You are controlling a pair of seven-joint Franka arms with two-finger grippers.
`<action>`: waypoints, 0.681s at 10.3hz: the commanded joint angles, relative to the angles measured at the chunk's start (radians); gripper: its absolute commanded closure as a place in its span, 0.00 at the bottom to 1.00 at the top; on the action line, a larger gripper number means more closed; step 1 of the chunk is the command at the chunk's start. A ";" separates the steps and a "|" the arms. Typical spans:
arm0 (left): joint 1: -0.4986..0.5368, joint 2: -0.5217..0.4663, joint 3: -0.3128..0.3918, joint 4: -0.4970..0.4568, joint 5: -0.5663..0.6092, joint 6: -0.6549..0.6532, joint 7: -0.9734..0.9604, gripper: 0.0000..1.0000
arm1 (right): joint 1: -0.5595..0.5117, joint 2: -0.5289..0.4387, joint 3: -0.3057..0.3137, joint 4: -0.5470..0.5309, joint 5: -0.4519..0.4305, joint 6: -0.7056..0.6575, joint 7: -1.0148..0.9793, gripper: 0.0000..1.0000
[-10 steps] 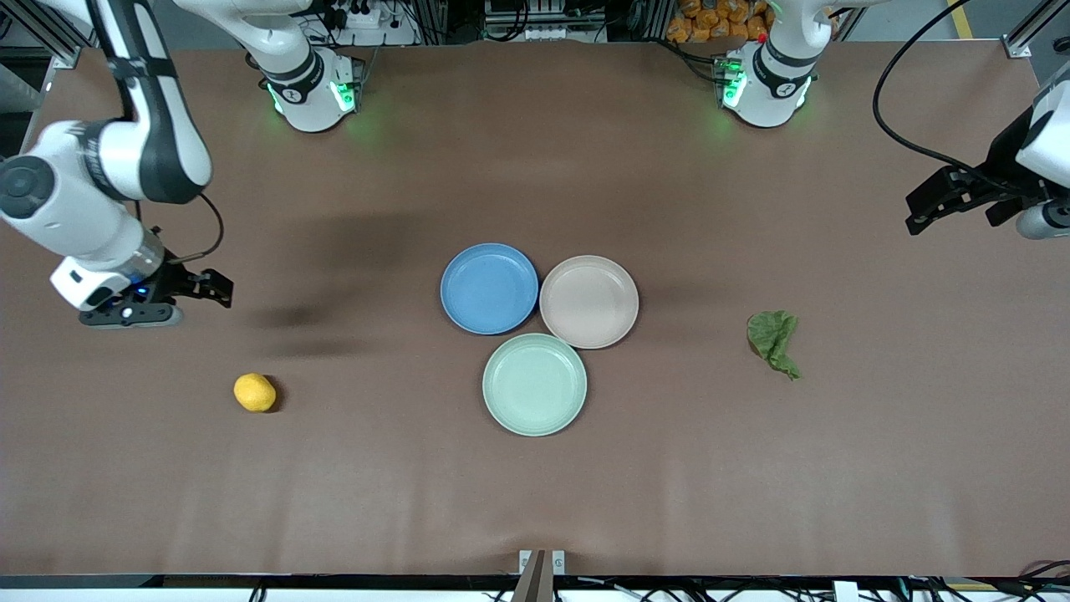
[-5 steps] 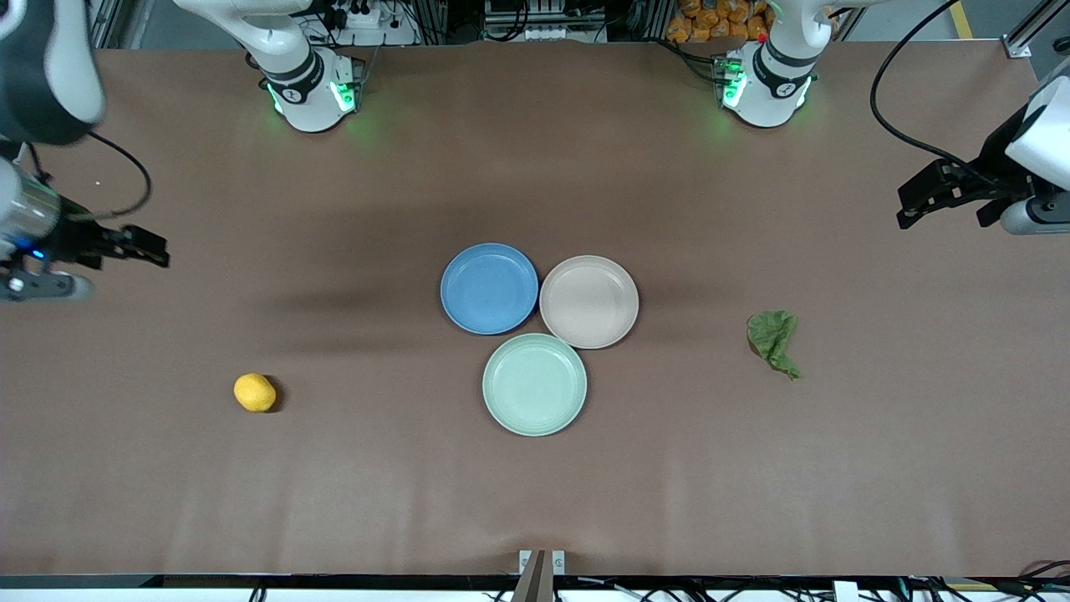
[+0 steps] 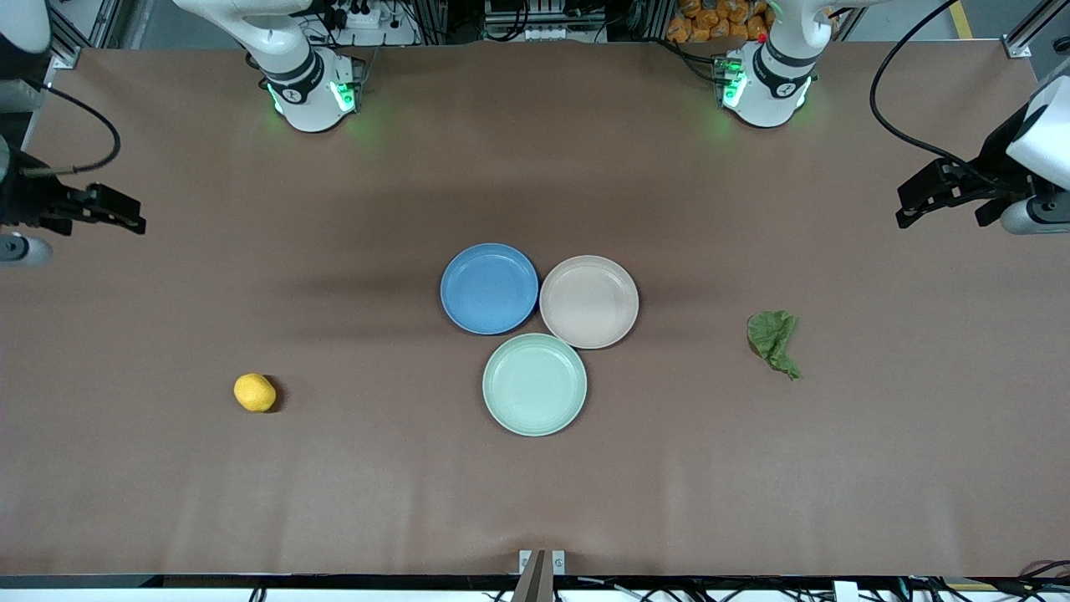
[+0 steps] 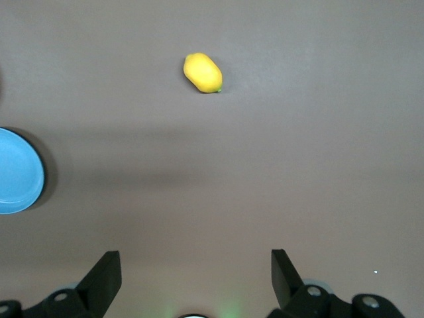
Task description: Pick lemon and lettuce from blue and beige plates
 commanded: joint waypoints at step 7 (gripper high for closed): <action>-0.002 -0.010 0.009 -0.008 -0.014 -0.013 0.027 0.00 | 0.015 -0.085 -0.007 0.028 0.106 -0.002 0.007 0.00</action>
